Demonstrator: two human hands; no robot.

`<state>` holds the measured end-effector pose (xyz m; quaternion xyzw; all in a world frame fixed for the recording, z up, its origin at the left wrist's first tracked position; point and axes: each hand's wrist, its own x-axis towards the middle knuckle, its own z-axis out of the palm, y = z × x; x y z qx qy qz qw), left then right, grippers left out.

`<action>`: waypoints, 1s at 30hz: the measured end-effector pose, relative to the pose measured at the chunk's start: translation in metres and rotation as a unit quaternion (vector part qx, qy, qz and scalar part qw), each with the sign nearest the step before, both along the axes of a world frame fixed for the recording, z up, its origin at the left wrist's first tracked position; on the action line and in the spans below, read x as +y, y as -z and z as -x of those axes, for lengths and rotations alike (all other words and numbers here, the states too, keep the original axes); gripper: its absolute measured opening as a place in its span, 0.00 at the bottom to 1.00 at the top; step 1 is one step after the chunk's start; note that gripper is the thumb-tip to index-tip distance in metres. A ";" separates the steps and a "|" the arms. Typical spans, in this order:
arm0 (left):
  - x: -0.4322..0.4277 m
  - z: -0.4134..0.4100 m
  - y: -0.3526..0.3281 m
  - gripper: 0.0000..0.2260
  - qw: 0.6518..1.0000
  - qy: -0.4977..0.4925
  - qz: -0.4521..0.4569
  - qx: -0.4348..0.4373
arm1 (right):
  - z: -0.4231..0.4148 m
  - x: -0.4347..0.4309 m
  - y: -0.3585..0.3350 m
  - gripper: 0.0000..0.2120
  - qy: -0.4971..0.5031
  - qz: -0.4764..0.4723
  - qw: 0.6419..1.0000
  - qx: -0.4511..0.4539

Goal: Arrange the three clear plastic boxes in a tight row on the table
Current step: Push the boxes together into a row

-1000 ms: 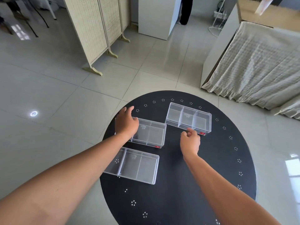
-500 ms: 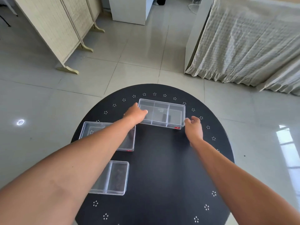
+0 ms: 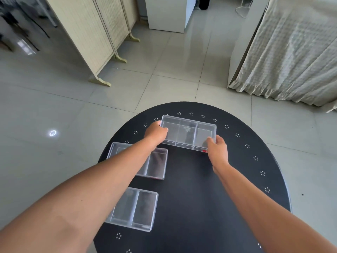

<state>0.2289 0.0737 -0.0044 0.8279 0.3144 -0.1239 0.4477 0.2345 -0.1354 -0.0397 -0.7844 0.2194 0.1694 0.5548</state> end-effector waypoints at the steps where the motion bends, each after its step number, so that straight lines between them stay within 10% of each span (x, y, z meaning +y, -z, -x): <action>1: 0.010 0.000 0.000 0.19 1.000 -0.005 -0.001 -0.004 | -0.001 0.009 -0.002 0.18 -0.006 -0.001 1.000 -0.006; 30: 0.153 0.026 0.031 0.26 0.995 -0.011 0.095 -0.011 | 0.016 0.123 -0.015 0.14 -0.062 0.004 0.998 -0.013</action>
